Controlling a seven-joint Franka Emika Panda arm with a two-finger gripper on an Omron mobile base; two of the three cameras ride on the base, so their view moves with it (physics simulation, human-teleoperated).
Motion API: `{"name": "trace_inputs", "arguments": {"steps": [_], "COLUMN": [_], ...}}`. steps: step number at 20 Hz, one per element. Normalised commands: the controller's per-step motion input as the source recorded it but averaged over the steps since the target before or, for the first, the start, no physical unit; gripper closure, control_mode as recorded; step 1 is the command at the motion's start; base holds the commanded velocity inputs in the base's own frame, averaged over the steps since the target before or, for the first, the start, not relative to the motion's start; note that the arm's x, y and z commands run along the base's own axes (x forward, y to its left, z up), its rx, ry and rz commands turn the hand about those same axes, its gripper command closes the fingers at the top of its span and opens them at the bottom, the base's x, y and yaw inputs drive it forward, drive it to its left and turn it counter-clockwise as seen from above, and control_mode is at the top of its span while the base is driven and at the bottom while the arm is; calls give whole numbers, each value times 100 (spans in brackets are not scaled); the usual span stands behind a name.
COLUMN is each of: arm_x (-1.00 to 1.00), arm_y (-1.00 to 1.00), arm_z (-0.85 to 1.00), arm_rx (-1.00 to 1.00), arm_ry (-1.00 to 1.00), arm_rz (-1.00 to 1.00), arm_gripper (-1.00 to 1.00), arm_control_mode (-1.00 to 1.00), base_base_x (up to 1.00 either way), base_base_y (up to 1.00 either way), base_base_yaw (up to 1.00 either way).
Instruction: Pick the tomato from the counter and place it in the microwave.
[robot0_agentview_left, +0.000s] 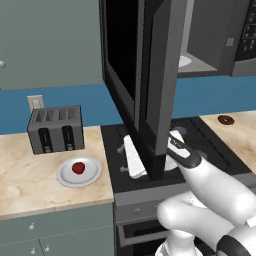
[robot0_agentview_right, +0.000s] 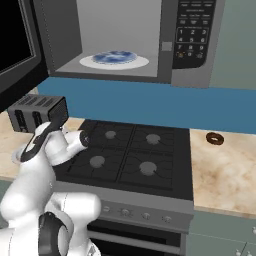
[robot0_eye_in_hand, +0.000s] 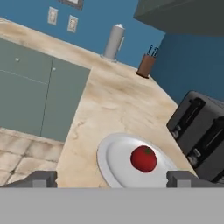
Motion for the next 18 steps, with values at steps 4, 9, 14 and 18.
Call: {"name": "trace_inputs", "arguments": {"steps": [4,9,14,18], "arm_x": [52,37,21,18], "arm_y": [40,38,54,44], "arm_z": [-6,0,1,0], "arm_rx": [10,1,-1,-1], "arm_ry": [26,27,16,1], "arm_rz": [0,4,4,2], "arm_gripper": [-100,-100,-100,-100], "arm_control_mode": [-100,-100,-100,-100], "base_base_x": [0,0,0,0], "base_base_y": [0,0,0,0], "base_base_yaw": [0,0,0,0]}}
